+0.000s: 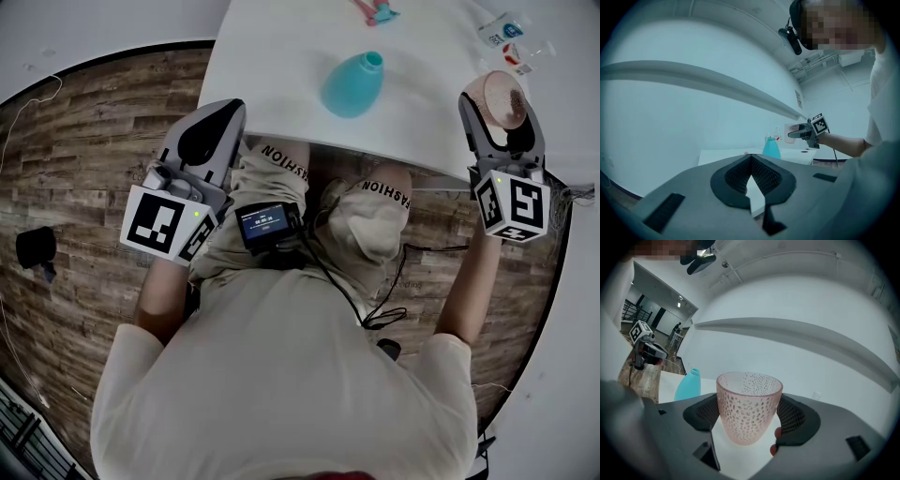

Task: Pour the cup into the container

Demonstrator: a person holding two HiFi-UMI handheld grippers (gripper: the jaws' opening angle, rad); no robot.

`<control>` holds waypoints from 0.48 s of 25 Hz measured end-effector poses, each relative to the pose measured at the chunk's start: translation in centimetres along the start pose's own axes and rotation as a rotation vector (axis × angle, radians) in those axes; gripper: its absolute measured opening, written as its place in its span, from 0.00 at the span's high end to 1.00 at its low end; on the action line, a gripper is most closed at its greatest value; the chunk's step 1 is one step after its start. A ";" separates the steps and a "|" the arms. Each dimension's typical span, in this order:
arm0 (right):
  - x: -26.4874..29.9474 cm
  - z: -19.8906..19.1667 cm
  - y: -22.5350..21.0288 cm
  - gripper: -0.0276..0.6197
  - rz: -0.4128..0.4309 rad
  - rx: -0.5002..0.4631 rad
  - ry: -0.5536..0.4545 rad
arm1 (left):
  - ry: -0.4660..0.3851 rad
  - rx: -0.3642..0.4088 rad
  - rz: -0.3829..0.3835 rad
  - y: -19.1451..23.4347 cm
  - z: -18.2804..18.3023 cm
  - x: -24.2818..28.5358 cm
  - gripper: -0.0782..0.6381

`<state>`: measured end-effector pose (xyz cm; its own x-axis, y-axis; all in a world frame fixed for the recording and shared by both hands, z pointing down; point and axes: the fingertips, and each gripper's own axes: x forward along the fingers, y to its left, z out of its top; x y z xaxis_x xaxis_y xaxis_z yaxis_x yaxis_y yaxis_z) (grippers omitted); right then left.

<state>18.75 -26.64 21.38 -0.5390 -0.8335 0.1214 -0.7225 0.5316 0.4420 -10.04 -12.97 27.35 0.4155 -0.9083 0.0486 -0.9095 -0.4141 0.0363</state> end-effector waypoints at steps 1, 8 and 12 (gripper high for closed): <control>0.0 -0.2 -0.1 0.39 -0.001 0.002 0.003 | 0.001 0.000 0.000 0.0 0.0 0.0 0.88; 0.0 -1.2 -0.7 0.39 -0.011 0.018 0.019 | -0.001 0.001 0.004 0.1 0.1 0.2 0.88; 0.0 -1.7 -0.9 0.39 -0.012 0.029 0.026 | 0.005 -0.001 0.008 0.2 -0.1 0.1 0.88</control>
<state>20.07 -27.39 22.48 -0.5190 -0.8433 0.1396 -0.7413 0.5253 0.4178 -10.14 -13.15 27.47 0.4082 -0.9113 0.0540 -0.9128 -0.4067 0.0365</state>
